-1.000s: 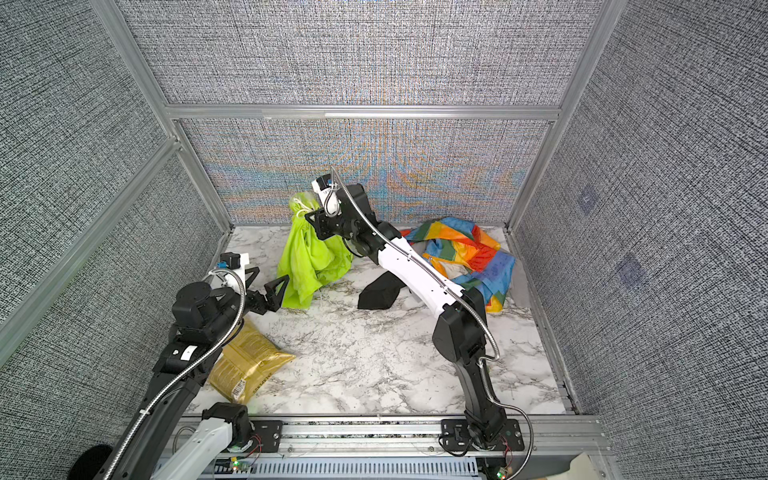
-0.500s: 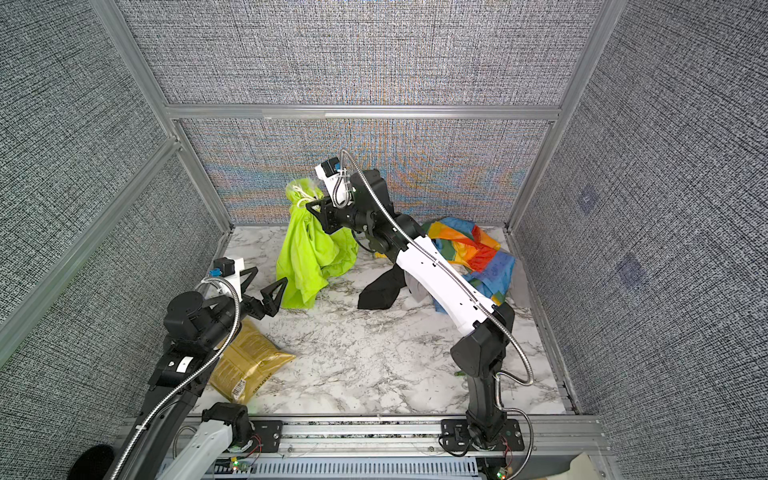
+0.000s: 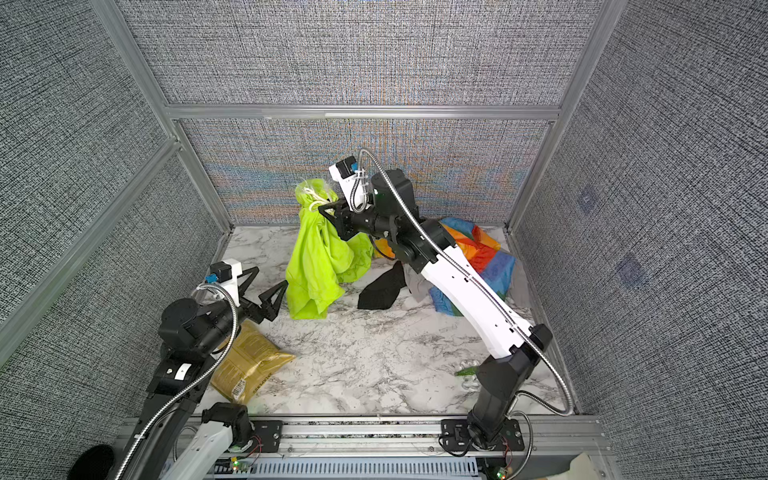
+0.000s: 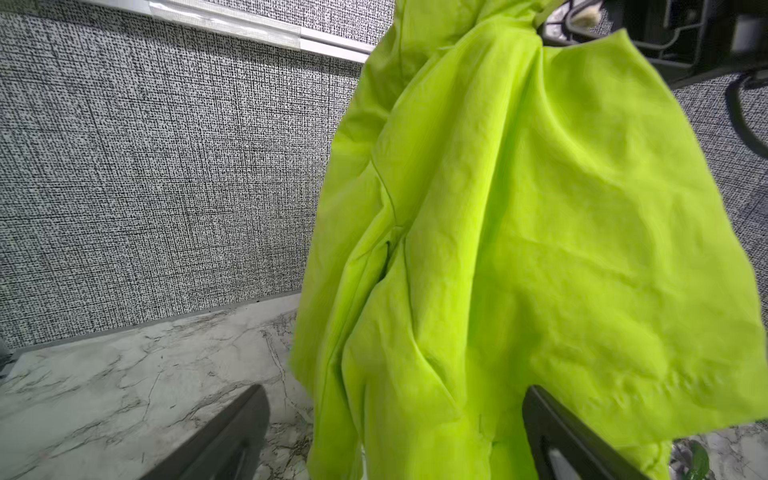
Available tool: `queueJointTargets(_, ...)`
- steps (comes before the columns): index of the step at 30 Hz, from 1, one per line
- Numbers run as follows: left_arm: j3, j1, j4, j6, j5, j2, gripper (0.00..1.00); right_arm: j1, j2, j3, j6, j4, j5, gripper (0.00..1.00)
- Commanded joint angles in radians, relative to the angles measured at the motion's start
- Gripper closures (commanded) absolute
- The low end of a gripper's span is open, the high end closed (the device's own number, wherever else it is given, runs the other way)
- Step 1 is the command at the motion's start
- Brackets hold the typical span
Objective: Pick out a specific cloth from the pile
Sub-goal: 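Carry the lime-green garment away from the pile toward the left gripper, then lower the lime-green garment onto the table beside the left gripper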
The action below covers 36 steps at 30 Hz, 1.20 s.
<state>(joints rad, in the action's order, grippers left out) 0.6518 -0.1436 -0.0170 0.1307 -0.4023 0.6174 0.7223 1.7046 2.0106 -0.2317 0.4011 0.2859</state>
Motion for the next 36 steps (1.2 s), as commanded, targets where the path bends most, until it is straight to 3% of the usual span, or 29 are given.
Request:
queueJointTargets(1, 0.005, 0.001, -0.044, -0.008, -0.023, 0.013, 0.02, 0.002, 0.000, -0.005, -0.005, -0.083, 0.014, 1.00)
queueJointTargets(23, 0.004, 0.001, -0.049, 0.000, -0.054, 0.031, 0.02, -0.010, 0.546, 0.155, -0.139, -0.151, 0.086, 1.00)
queueJointTargets(31, 0.005, 0.001, -0.047, 0.001, -0.057, 0.038, 0.02, -0.035, 0.640, 0.052, -0.220, -0.265, 0.113, 1.00)
queueJointTargets(36, 0.006, 0.000, -0.046, 0.002, -0.058, 0.039, 0.02, -0.043, 0.734, 0.078, -0.232, -0.261, 0.082, 1.00)
